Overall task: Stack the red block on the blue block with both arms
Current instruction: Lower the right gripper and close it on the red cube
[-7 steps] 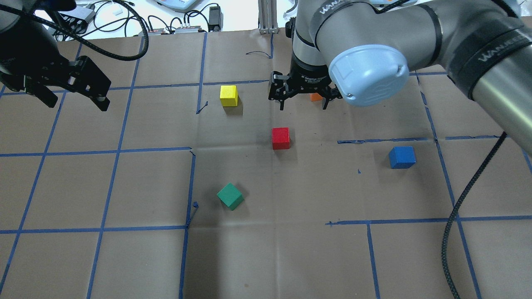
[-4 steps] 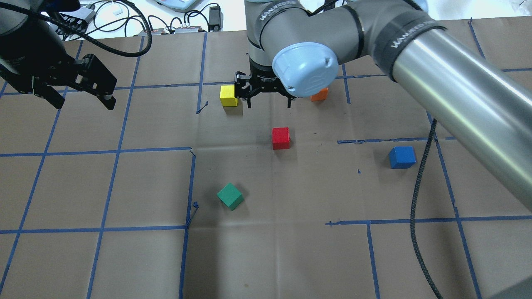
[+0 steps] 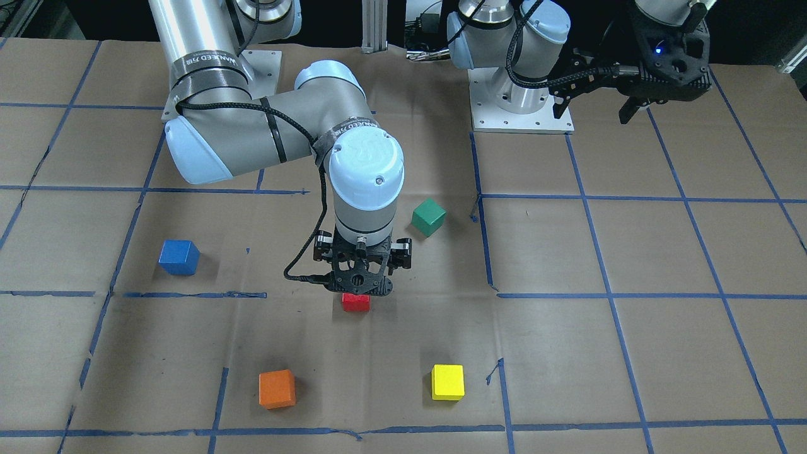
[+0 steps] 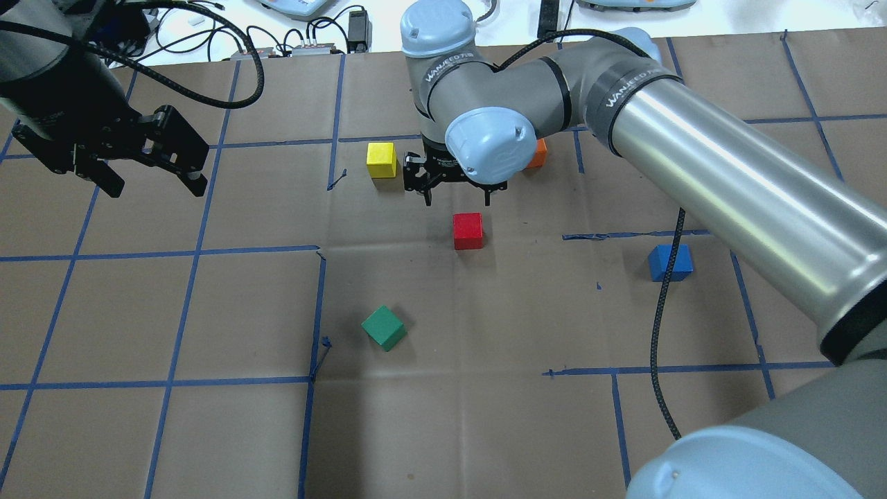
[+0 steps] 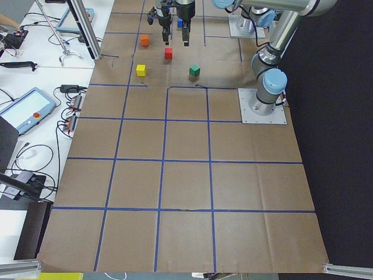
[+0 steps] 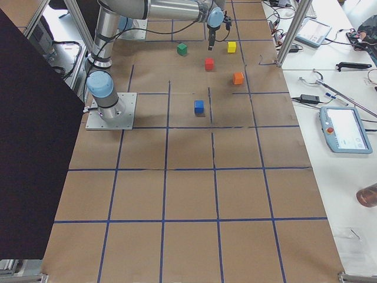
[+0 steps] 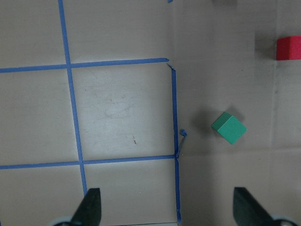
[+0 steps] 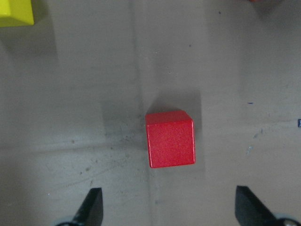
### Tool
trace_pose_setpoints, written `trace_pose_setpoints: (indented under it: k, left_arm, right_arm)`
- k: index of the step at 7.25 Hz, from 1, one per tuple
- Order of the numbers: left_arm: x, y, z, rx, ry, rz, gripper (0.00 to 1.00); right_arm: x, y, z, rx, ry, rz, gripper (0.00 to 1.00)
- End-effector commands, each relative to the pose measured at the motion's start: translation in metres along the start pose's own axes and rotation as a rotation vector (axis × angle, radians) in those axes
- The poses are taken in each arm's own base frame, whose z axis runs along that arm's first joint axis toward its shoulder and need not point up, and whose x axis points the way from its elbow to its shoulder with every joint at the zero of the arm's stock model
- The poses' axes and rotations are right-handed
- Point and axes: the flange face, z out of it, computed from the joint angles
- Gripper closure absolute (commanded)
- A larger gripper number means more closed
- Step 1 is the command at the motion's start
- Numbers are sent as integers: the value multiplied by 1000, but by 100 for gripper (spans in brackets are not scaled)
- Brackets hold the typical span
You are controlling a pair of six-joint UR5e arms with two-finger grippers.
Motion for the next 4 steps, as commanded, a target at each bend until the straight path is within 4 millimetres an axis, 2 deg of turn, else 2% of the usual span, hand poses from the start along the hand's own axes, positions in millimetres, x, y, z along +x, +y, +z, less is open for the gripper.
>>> trace_pose_setpoints:
  k: [1, 2, 4]
  left_arm:
    - [19, -3, 6, -8, -3, -18, 0]
    - [40, 0, 9, -13, -8, -8, 0]
    - [47, 4, 7, -4, -9, -5, 0]
  right_arm:
    - [7, 0, 29, 14, -15, 27, 1]
    - [12, 9, 50, -13, -7, 34, 1]
    - [18, 13, 76, 61, -44, 41, 0]
